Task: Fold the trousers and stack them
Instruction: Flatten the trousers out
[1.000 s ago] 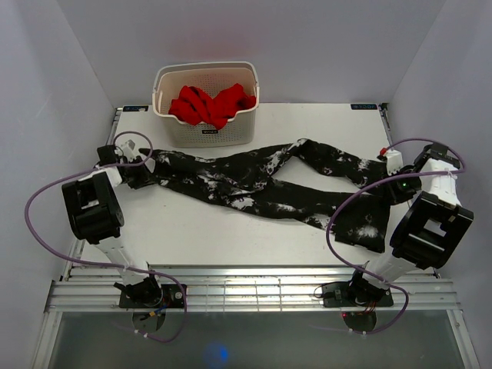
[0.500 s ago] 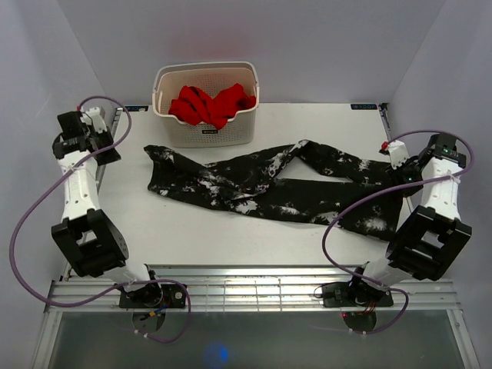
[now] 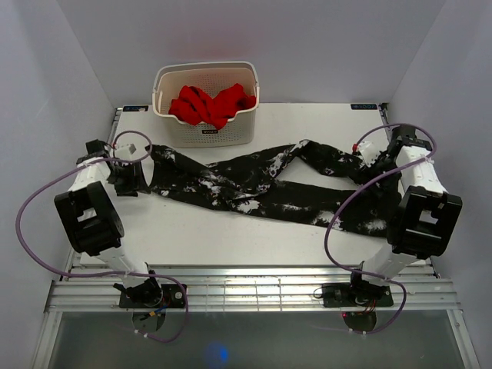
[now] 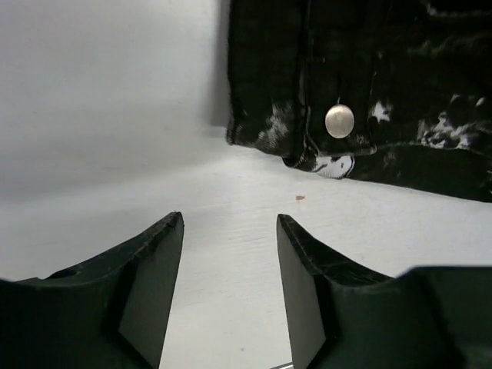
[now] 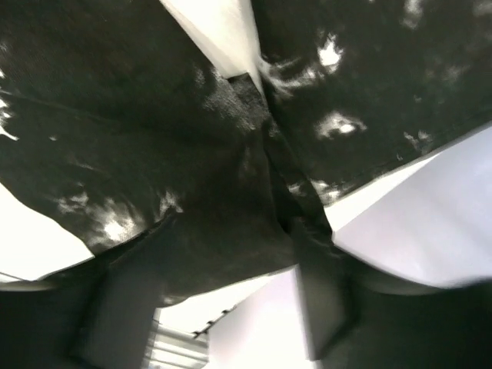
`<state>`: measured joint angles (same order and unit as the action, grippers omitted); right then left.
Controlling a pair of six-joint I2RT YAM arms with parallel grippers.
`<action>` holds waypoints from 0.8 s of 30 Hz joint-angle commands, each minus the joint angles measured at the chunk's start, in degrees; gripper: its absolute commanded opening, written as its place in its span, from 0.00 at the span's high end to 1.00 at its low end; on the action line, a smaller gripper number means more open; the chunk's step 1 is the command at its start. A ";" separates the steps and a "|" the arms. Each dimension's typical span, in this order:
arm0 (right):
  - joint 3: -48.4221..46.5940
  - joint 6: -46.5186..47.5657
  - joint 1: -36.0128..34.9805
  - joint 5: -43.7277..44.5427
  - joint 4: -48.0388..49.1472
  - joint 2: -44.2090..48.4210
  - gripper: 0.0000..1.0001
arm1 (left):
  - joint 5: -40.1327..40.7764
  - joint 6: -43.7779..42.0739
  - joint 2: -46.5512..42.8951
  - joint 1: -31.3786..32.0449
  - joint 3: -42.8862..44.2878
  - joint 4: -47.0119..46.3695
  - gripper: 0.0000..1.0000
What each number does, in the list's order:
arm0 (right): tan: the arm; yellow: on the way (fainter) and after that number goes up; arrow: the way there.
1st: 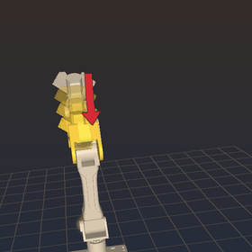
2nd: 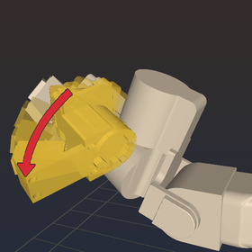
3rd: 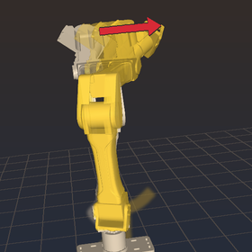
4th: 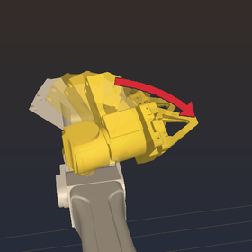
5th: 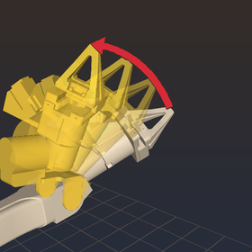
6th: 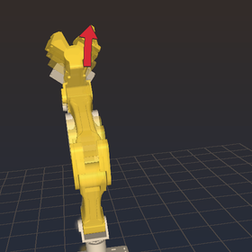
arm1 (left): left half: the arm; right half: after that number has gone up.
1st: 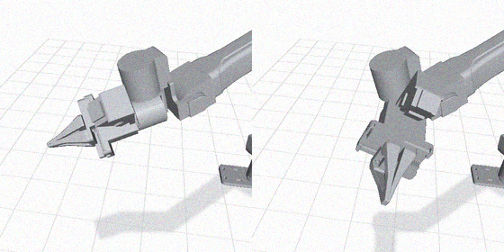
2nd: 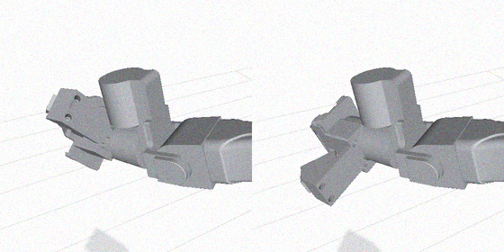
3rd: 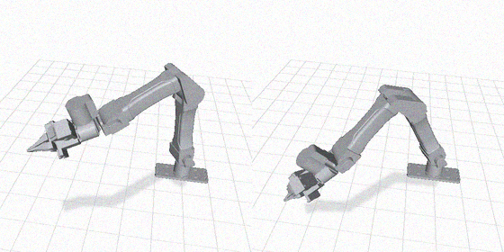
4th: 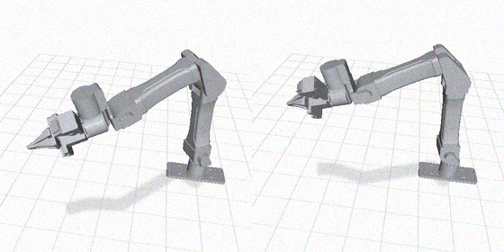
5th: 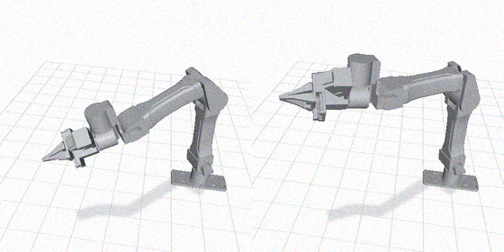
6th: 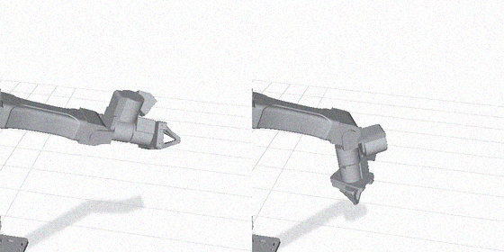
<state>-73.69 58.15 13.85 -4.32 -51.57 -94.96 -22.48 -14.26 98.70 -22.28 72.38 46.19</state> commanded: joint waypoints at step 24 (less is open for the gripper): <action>20.86 -7.35 -30.98 -4.83 12.72 13.49 0.28 | -4.86 15.84 4.31 1.98 -12.00 -28.71 0.61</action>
<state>-54.04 52.99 -15.11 -9.17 -43.62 -80.16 -27.33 0.10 102.89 -20.58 59.27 17.56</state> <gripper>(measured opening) 0.736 0.411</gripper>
